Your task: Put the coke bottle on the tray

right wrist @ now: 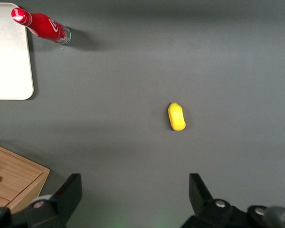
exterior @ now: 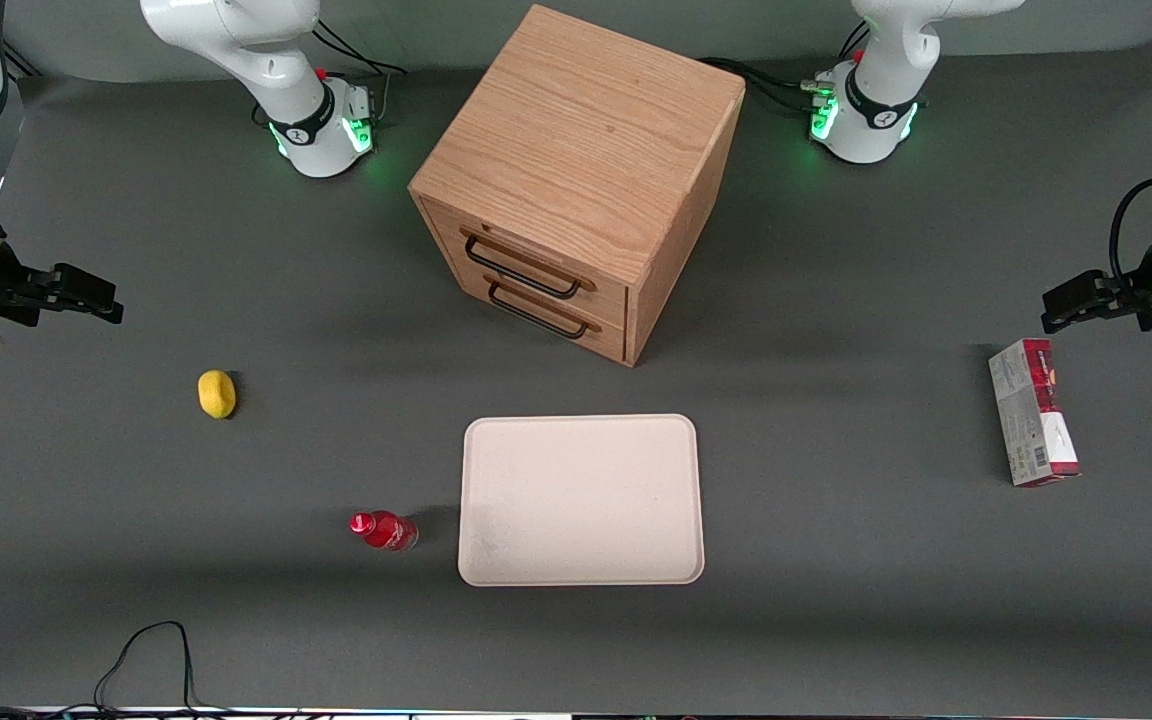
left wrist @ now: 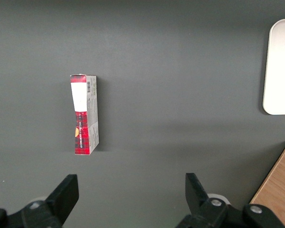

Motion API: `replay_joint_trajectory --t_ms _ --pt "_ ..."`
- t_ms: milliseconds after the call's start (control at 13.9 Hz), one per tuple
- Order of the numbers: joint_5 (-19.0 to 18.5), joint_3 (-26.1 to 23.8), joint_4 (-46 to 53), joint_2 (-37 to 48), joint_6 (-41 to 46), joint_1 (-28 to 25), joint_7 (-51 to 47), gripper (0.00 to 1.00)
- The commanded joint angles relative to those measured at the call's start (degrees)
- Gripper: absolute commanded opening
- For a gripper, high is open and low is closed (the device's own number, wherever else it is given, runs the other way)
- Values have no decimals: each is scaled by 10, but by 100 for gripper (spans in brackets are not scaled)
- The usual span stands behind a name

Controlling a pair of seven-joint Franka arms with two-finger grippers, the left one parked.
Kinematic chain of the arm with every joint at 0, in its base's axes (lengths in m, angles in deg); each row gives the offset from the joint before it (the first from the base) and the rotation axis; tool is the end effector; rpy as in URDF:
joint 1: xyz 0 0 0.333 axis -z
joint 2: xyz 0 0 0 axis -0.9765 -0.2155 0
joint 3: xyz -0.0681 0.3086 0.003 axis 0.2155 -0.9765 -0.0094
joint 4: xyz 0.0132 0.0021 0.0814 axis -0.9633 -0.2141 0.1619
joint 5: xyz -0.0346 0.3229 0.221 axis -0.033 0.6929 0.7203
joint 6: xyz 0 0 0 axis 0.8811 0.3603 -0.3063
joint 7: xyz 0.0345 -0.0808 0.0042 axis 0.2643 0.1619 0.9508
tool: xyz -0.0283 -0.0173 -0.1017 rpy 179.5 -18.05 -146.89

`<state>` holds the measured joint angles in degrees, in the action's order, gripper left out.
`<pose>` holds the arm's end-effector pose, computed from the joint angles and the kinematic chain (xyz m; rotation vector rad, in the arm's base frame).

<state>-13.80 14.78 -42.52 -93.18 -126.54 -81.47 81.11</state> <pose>0.5702 -0.0158 0.5955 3.1163 -0.0024 -0.1095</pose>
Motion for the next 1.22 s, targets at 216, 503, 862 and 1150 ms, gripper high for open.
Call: replay_joint_trajectory --t_ms 216,503,862,1150 --pt "10 9 3 6 9 -9 -15 100" --pt "22 2 8 -5 0 -11 -18 100" --pt "22 -5 177 -132 3 -93 -85 100" --pt "18 -4 334 -251 5 -150 -89 100"
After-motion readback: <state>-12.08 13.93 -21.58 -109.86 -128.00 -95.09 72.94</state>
